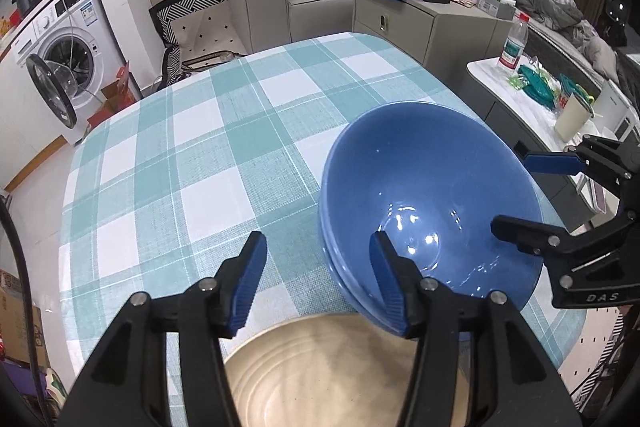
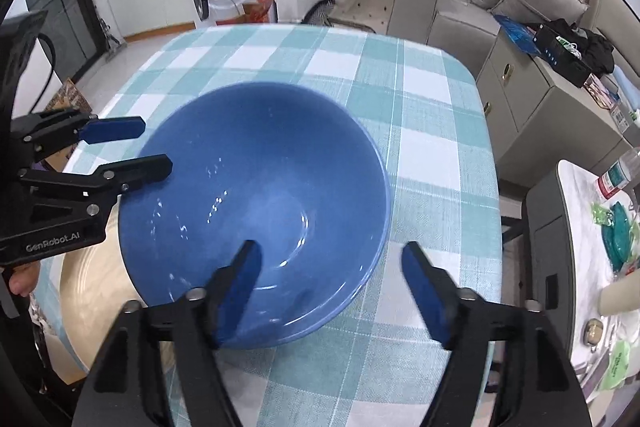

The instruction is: Organize plates and bowls

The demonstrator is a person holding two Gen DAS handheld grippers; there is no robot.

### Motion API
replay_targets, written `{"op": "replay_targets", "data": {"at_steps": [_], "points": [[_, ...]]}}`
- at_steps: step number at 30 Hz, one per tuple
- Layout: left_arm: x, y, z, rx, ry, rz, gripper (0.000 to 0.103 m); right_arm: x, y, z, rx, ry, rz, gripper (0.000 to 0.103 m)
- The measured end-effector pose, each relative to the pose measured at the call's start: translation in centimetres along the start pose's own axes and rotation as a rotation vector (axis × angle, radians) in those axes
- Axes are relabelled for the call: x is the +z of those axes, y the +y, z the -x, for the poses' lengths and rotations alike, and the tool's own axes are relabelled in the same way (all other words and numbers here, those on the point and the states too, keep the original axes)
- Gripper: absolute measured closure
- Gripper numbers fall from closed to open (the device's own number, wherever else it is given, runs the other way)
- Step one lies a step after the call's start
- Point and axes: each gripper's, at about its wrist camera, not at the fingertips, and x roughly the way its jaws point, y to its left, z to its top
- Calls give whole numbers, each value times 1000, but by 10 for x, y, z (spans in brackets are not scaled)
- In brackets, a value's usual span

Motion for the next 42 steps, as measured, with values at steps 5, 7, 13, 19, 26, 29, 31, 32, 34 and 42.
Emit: {"op": "replay_targets", "data": {"at_steps": [5, 7, 13, 19, 26, 29, 31, 32, 34, 42], "points": [[-3, 7, -4, -15, -4, 32, 48, -4, -9, -1, 38, -20, -50, 23], [-5, 8, -4, -27, -8, 44, 45, -7, -17, -1, 62, -34, -94, 22], [-9, 8, -1, -35, -51, 56, 23, -20, -32, -2, 104, -74, -178, 20], [-11, 7, -2, -34, -71, 72, 22, -30, -40, -6, 155, -114, -245, 17], [-19, 5, -5, -47, -84, 102, 22, -41, -38, -14, 223, -145, -289, 17], [-22, 6, -5, -62, -95, 124, 22, -43, -36, -19, 249, -150, -302, 17], [-23, 6, -6, -71, -95, 129, 22, -45, -36, -23, 262, -151, -310, 17], [-24, 5, -7, -71, -96, 129, 22, -45, -36, -24, 266, -150, -313, 17], [-25, 4, -7, -73, -102, 133, 22, -46, -37, -28, 276, -152, -326, 17], [-25, -1, -11, -102, -120, 143, 23, -46, -38, -35, 303, -163, -348, 17]]}}
